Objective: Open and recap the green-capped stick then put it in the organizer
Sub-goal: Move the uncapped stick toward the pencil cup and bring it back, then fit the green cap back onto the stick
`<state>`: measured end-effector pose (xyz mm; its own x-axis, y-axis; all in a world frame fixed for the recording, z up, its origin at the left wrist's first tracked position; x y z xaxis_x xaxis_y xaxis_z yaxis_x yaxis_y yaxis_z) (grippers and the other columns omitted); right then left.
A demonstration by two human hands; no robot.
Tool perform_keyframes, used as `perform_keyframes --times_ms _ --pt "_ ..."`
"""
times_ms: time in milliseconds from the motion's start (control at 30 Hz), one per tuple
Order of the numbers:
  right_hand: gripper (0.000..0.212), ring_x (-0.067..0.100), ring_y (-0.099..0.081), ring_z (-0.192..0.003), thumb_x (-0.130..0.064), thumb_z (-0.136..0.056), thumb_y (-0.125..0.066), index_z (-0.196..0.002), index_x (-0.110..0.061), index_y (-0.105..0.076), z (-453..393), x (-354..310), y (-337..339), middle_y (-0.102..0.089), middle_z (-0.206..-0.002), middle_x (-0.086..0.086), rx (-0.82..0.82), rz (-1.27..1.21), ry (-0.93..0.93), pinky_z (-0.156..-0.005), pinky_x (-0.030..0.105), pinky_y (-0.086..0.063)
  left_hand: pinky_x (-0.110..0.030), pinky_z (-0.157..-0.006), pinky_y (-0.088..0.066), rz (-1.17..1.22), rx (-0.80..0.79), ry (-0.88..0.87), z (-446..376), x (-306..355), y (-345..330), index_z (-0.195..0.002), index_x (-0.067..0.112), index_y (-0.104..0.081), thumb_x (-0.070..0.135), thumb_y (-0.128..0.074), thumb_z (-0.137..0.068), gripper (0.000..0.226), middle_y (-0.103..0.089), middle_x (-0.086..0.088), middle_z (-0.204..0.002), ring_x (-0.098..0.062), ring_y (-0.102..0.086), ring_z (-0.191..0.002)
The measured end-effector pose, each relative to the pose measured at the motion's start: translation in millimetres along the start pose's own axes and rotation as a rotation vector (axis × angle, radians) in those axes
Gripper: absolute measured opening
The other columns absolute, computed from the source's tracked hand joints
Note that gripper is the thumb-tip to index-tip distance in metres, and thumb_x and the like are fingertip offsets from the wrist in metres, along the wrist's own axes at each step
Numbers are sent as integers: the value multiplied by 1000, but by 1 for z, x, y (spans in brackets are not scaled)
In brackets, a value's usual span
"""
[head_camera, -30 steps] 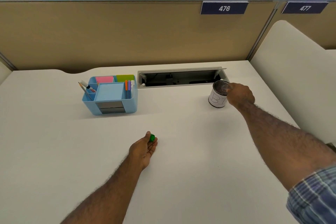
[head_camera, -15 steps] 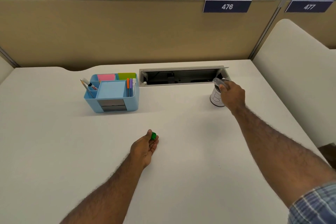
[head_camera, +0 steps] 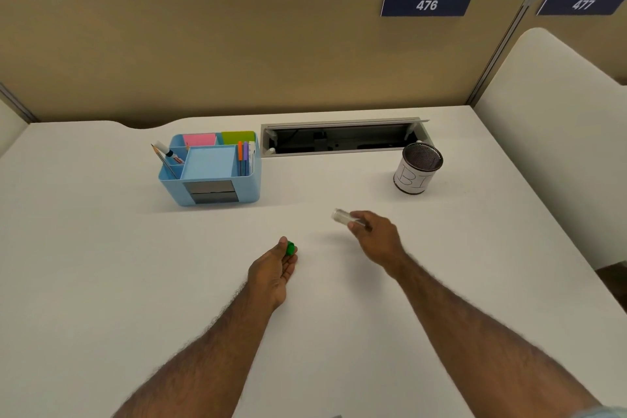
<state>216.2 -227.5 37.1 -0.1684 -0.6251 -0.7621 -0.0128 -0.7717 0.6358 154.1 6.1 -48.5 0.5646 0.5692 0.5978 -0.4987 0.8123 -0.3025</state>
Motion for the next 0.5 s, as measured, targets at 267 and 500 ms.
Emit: perform_keyframes --times_ms 267,500 --pt "28 8 -62 -91 -30 -87 -66 -114 -22 -68 32 -8 -49 -73 -110 -1 -110 -19 48 -75 10 -36 -27 -81 -50 27 15 -34 2 2 0 -120 3 -62 25 -65 -88 39 -66 -13 -114 -20 -63 -93" --pt "31 7 -62 -90 -31 -87 -66 -117 -23 -67 46 -17 -73 -73 -110 -3 -180 -34 88 -84 17 -44 -32 -91 -47 62 20 -39 2 2 0 -124 2 -60 22 -63 -89 40 -64 -14 -115 -19 -62 -88"
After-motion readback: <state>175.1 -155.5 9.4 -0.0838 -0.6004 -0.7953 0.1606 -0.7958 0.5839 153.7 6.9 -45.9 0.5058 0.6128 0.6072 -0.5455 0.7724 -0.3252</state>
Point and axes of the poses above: each hand's wrist, its own z-axis away from the middle knuckle, its own y-axis out of the back of the hand, x = y × z, the point moved 10 cm from there along -z, towards the middle knuckle
